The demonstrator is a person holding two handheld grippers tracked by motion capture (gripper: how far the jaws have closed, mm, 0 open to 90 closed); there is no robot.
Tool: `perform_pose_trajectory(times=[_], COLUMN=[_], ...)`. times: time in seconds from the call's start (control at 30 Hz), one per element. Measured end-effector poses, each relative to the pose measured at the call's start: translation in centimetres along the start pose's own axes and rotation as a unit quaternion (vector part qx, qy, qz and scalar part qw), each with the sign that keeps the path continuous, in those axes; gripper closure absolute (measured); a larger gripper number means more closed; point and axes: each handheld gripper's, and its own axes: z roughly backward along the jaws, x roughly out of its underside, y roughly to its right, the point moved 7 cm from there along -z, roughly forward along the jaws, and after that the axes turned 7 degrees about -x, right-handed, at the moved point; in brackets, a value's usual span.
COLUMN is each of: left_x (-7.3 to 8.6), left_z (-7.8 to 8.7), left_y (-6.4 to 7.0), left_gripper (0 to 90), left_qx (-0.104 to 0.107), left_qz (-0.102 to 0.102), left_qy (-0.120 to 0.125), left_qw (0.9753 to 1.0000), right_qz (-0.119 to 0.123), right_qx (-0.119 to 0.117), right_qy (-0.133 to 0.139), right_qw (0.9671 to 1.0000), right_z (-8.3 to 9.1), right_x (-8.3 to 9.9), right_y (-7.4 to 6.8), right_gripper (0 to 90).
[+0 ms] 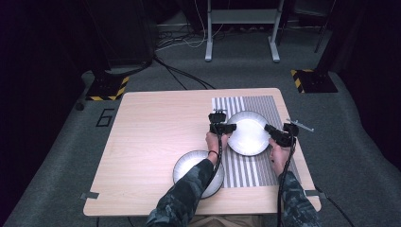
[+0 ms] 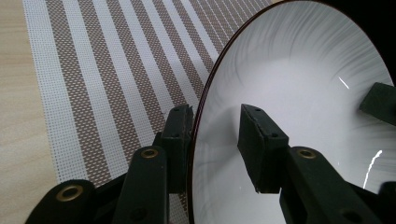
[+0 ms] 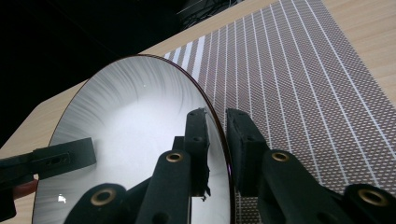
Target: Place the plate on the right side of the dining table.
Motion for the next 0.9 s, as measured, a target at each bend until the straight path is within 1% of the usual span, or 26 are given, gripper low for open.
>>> perform_pose_trajectory(times=[0.03, 0.07, 0.17, 0.23, 0.27, 0.3, 0.33, 0.43, 0.47, 0.53, 0.57, 0.6, 0.67, 0.7, 0.77, 0.83, 0.87, 0.9], left_x=[0.1, 0.1, 0.1, 0.1, 0.1, 0.2, 0.2, 0.1, 0.1, 0.1, 0.1, 0.2, 0.2, 0.2, 0.4, 0.5, 0.6, 0.6], left_z=[-0.1, -0.3, -0.5, -0.7, -0.8, -1.1, -1.1, -1.5, -1.8, -1.9, -2.0, -2.2, -2.4, -2.5, -2.7, -2.9, -3.0, -3.1], left_y=[0.0, 0.0, -0.1, -0.1, -0.1, -0.3, -0.3, -0.4, -0.4, -0.5, -0.5, -0.6, -0.7, -0.7, -0.8, -1.0, -1.0, -1.0], left_gripper=[64.1, 64.1, 64.1, 64.1, 64.0, 64.2, 64.3, 64.3, 64.3, 64.3, 64.3, 64.3, 64.4, 64.4, 64.4, 64.6, 64.6, 65.2], left_qx=[0.000, 0.001, 0.000, -0.002, -0.004, -0.009, -0.009, -0.019, -0.022, -0.023, -0.024, -0.025, -0.028, -0.030, -0.034, -0.038, -0.041, -0.044], left_qz=[0.002, 0.008, 0.020, 0.017, 0.020, 0.022, 0.022, 0.020, 0.023, 0.025, 0.025, 0.028, 0.034, 0.034, 0.038, 0.045, 0.051, 0.052], left_qy=[-0.002, -0.002, -0.003, -0.006, -0.006, -0.015, -0.015, -0.018, -0.021, -0.020, -0.022, -0.023, -0.023, -0.027, -0.030, -0.033, -0.030, -0.028], left_qw=[1.0000, 1.0000, 0.9998, 0.9998, 0.9998, 0.9996, 0.9996, 0.9994, 0.9993, 0.9992, 0.9991, 0.9990, 0.9988, 0.9986, 0.9983, 0.9977, 0.9974, 0.9973], right_qz=[-0.002, -0.013, -0.011, -0.012, -0.015, -0.023, -0.023, -0.034, -0.042, -0.040, -0.043, -0.050, -0.053, -0.051, -0.054, -0.051, -0.059, -0.062], right_qx=[0.000, 0.000, 0.000, 0.000, -0.001, 0.000, 0.000, 0.007, 0.006, 0.007, 0.008, 0.008, 0.011, 0.013, 0.017, 0.017, 0.019, 0.022], right_qy=[0.001, 0.002, 0.002, 0.003, 0.003, 0.001, 0.001, -0.007, -0.007, -0.008, -0.007, -0.008, -0.008, -0.009, -0.014, -0.016, -0.017, -0.018], right_qw=[1.0000, 0.9999, 0.9999, 0.9999, 0.9999, 0.9997, 0.9997, 0.9994, 0.9991, 0.9991, 0.9990, 0.9987, 0.9985, 0.9986, 0.9983, 0.9984, 0.9980, 0.9977], right_z=[0.0, -0.1, -0.1, -0.2, -0.4, -0.5, -0.5, -0.9, -1.1, -1.2, -1.2, -1.3, -1.5, -1.6, -1.8, -1.9, -2.0, -2.1], right_x=[0.0, 0.0, 0.0, 0.0, 0.1, 0.2, 0.2, 0.6, 0.6, 0.7, 0.7, 0.7, 0.7, 0.8, 0.9, 0.9, 1.0, 1.1], right_y=[0.1, 0.2, 0.3, 0.4, 0.6, 0.7, 0.7, 1.2, 1.4, 1.5, 1.6, 1.5, 1.6, 1.7, 1.9, 2.0, 2.0, 2.1], right_gripper=[78.9, 79.2, 79.4, 79.5, 79.4, 79.3, 79.3, 79.4, 79.8, 79.9, 80.1, 80.3, 80.6, 80.8, 81.0, 80.9, 80.8, 80.7])
